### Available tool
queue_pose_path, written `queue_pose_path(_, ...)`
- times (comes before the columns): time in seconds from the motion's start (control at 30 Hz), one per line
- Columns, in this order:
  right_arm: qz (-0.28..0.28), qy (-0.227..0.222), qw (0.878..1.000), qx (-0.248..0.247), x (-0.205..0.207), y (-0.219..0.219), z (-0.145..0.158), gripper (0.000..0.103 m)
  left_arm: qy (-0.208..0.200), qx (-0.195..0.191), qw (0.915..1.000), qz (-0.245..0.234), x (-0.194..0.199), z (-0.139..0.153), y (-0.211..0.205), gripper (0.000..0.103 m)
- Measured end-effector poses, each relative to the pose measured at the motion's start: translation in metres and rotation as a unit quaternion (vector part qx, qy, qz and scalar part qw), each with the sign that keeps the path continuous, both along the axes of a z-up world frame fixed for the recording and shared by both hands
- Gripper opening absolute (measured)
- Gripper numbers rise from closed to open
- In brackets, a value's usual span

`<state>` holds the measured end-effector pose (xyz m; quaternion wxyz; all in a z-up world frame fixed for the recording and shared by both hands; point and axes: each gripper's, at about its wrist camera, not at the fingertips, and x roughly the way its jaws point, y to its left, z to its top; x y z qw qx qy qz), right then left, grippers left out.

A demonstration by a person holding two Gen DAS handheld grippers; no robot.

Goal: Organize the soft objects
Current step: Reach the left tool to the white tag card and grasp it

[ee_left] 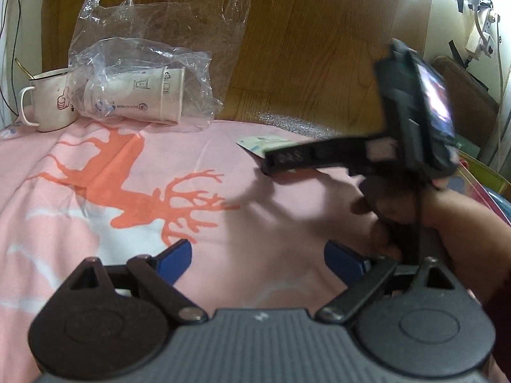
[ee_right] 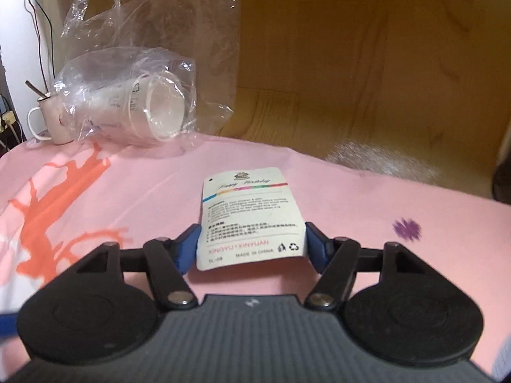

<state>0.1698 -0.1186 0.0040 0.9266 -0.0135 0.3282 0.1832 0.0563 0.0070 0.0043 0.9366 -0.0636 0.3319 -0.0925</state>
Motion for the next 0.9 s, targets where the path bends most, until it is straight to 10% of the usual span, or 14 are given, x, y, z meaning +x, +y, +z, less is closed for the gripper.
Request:
queue_pose_path(0.53,-0.059,-0.024,0.998,0.016,-0.235,-0.114,-0.006,0.071,0.019,-0.06,0.9954,-0.072,-0.011,0.002,-0.004,0.095)
queue_pose_path(0.73,-0.127,-0.049,0.981,0.136,-0.302,-0.144,-0.023,0.071,0.118,-0.133,0.9592,-0.219,-0.06,0.009,-0.069,0.094)
queue_pose_path(0.8,-0.143,-0.052,0.971,0.186,-0.31,-0.154,-0.028,0.071,0.129,-0.118,0.9551,-0.239,-0.075,0.01,-0.092,0.083)
queue_pose_path(0.9,-0.149,-0.062,0.964,0.211,-0.31,-0.155,-0.034,0.071,0.149,-0.128,0.9384,-0.284,-0.086,0.009,-0.121,0.035)
